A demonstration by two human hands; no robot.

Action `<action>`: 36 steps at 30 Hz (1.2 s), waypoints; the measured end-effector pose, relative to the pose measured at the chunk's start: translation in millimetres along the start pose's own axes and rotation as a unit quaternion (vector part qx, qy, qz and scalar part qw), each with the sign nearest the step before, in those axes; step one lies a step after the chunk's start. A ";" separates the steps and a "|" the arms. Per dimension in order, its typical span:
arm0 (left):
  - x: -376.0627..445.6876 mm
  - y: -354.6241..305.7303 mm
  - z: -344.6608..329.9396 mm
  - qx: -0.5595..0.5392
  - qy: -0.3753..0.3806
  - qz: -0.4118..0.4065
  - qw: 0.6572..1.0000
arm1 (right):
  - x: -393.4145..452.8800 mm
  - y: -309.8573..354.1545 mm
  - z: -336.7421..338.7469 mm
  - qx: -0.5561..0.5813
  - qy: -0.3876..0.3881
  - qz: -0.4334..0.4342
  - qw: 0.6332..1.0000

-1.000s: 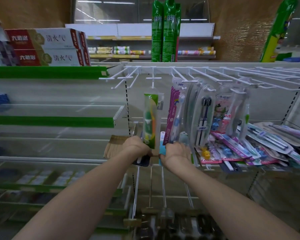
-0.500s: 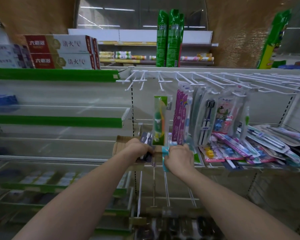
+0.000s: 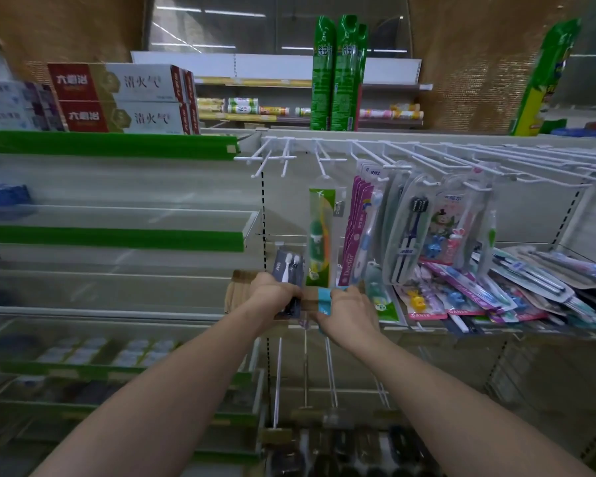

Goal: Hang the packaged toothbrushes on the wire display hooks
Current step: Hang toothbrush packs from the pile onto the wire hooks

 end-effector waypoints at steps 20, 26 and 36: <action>-32.5 21.0 47.1 0.003 0.023 -0.021 1.000 | -46.0 19.6 7.3 0.134 0.046 -0.186 0.972; -43.2 33.8 53.0 -0.005 0.038 -0.009 0.999 | -70.8 23.8 11.3 0.232 0.087 -0.253 0.935; -60.5 44.9 46.2 -0.050 -0.030 -0.034 0.998 | -96.3 14.2 16.4 0.233 0.082 -0.195 0.949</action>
Point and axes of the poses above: each hand's wrist, its own x-axis towards the middle knuckle, its own z-axis out of the back of the hand, y = z × x, the point moved 1 cm from there along x, towards the middle knuckle, and after that the axes turned 6 degrees about -x, right-handed, at the moved point
